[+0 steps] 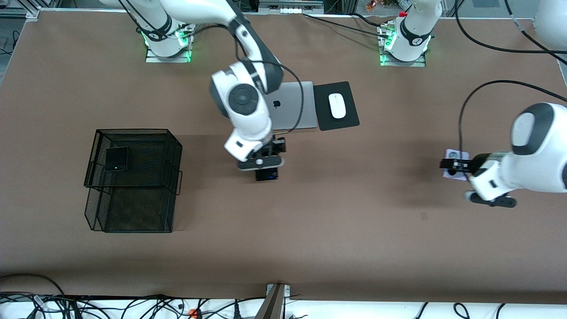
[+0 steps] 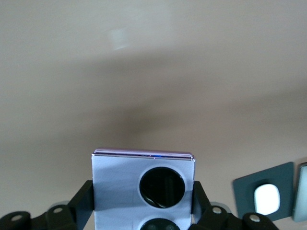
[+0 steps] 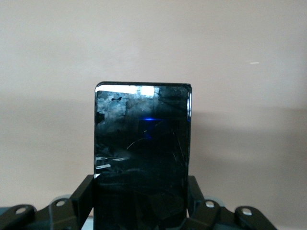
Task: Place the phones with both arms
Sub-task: 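Drop the phone in the basket while the left gripper lowers the lavender phone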
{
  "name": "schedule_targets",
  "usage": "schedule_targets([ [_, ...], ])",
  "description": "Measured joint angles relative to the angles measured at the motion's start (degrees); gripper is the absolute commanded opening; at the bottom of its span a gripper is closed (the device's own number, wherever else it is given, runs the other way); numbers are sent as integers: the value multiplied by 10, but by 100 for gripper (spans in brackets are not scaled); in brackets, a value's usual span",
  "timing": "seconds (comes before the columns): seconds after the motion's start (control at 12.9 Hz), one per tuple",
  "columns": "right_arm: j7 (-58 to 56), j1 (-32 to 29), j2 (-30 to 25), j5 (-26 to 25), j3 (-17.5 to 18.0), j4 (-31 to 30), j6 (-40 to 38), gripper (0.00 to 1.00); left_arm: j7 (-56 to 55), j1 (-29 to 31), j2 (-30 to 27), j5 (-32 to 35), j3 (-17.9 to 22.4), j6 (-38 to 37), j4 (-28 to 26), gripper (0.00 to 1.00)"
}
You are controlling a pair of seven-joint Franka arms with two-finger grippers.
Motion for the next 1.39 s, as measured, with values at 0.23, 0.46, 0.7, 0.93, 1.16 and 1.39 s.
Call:
schedule_targets([
  [0.23,-49,-2,-47,0,-96,-8,-110,0,-47,-101,4,-9,-1,5,5,14],
  [0.46,-146,-9,-94,0,-192,-75,-126,0,-140,-198,33,-13,1,94,4,14],
  [0.7,-229,-13,-121,0,-258,-157,-101,0,-293,-294,85,-14,9,225,4,17],
  [0.93,-271,-12,-133,0,-270,-249,-16,0,-399,-411,129,-14,77,348,4,17],
  [1.16,-276,-8,-133,0,-270,-292,24,0,-435,-450,180,-14,95,422,5,24],
  [1.39,-276,-6,-127,1,-269,-297,37,0,-435,-450,197,-14,99,430,11,99],
])
